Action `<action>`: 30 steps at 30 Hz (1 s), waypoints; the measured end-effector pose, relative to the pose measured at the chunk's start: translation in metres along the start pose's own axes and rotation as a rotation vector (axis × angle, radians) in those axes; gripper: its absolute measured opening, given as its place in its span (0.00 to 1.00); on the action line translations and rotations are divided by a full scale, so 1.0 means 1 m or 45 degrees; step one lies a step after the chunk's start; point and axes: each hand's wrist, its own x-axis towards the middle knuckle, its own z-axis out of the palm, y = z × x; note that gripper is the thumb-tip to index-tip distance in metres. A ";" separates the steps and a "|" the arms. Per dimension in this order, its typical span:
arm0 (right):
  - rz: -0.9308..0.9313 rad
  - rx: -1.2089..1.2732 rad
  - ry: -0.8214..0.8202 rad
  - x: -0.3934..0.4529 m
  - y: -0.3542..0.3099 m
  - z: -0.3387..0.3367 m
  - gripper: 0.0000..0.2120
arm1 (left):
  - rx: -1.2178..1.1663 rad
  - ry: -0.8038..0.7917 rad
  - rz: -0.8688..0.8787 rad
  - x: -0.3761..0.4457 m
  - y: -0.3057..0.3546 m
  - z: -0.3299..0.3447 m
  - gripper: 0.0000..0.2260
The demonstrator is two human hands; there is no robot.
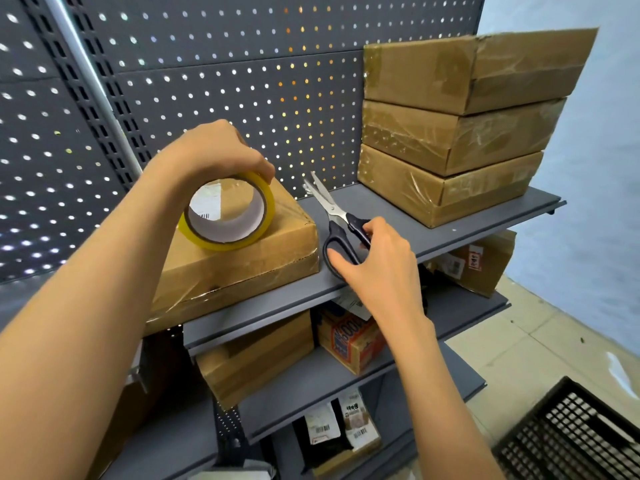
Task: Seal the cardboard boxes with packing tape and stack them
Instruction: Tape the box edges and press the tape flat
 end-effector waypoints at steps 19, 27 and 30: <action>-0.143 -0.195 -0.016 -0.055 -0.022 -0.030 0.22 | -0.009 -0.019 0.011 0.000 -0.003 -0.002 0.16; -0.077 -0.254 -0.053 -0.067 -0.022 -0.038 0.22 | -0.028 -0.049 0.016 -0.003 -0.001 -0.004 0.15; -0.105 -0.270 -0.075 -0.066 -0.030 -0.032 0.22 | -0.041 -0.045 0.026 -0.003 -0.002 -0.004 0.15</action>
